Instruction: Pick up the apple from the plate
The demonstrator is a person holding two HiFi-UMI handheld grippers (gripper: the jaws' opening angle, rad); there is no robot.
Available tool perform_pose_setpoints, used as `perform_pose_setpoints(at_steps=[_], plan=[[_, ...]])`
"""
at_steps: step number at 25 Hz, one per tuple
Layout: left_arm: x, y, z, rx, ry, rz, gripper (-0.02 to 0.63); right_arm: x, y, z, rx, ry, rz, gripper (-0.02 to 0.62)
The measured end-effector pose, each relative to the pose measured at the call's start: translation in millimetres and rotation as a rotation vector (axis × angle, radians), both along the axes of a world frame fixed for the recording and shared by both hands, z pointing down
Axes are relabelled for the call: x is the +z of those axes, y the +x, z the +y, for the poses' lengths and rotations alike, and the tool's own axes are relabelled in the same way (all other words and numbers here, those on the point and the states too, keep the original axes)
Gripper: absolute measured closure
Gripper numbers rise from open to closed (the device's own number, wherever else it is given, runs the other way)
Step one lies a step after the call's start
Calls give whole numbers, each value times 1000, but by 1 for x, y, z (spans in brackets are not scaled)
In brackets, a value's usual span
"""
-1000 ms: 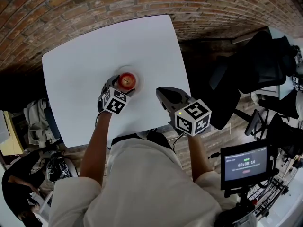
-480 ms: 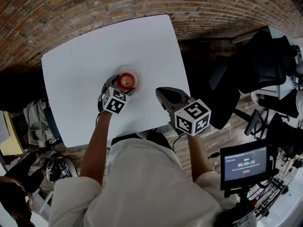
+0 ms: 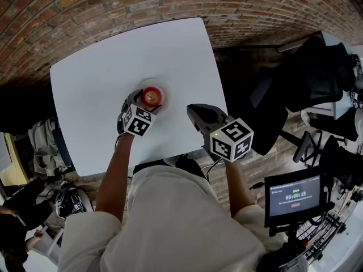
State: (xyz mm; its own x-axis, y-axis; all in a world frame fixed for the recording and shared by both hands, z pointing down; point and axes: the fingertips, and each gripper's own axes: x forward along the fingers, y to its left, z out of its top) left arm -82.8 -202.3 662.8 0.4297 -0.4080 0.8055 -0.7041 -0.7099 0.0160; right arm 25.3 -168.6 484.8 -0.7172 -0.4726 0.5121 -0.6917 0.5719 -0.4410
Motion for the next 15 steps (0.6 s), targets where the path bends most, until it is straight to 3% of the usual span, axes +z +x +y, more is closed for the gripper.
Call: perform_pose_setpoints(at_steps=[15], plan=[[0,-1,2,17,16,-16,210,0,0,1,-2,-1,-5,592]])
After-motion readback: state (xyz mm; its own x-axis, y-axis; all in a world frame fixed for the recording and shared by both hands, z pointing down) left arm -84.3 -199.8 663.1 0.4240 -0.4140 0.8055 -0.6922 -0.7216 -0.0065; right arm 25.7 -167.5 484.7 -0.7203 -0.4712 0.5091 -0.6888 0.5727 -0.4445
